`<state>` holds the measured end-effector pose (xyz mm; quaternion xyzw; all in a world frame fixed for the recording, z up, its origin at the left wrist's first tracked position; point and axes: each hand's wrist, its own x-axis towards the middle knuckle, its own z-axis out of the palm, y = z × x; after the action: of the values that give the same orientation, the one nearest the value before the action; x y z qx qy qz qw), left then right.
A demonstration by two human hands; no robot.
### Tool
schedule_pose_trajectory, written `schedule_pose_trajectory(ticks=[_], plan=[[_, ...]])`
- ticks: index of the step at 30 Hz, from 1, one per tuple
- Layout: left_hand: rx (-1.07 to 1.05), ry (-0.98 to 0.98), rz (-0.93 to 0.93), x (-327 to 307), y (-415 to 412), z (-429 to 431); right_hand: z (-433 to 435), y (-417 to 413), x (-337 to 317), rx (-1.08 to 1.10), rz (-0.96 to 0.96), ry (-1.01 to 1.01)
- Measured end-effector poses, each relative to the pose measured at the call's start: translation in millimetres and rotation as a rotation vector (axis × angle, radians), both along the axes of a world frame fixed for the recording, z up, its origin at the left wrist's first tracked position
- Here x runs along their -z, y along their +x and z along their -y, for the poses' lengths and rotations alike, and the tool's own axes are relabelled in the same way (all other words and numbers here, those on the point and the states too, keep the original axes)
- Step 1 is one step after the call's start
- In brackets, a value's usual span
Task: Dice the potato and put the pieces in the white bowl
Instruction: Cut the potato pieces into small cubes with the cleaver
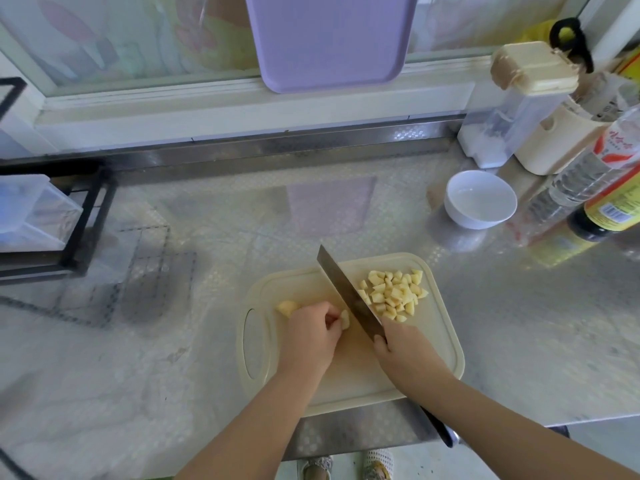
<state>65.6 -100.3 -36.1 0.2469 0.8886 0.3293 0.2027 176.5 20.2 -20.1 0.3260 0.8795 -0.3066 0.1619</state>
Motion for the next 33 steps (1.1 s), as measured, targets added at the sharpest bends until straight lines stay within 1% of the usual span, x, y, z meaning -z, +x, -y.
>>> schedule_pose_trajectory(ticks=[5,11,15,17,20,22,25,28,33], plan=[[0.102,-0.039,-0.081,3.4,-7.7,-0.1,-11.4,6.4,-6.9,-0.054,0.007,-0.003],[0.075,-0.032,-0.091,7.0,-9.9,-2.1,-14.4,9.4,-13.2,-0.099,-0.001,0.005],[0.101,-0.045,-0.135,5.4,-7.2,-2.9,-12.2,10.3,-14.1,-0.13,0.011,0.014],[0.15,-0.062,-0.203,3.9,-3.9,-2.1,-12.6,10.6,-13.6,-0.114,0.01,0.009],[0.283,-0.077,-0.316,4.8,3.4,0.7,-15.0,11.4,-12.3,-0.091,0.007,0.005],[0.349,-0.072,-0.354,8.0,7.8,2.7,-16.3,11.8,-11.9,-0.089,0.013,0.008],[0.359,-0.041,-0.328,10.8,9.3,4.3,-17.1,13.5,-11.6,-0.098,0.014,0.007],[0.307,-0.005,-0.27,8.7,4.8,5.9,-16.8,16.9,-11.6,-0.105,0.007,0.003],[0.297,-0.042,-0.259,7.1,0.0,3.6,-17.6,20.9,-8.7,-0.099,0.004,-0.003]])
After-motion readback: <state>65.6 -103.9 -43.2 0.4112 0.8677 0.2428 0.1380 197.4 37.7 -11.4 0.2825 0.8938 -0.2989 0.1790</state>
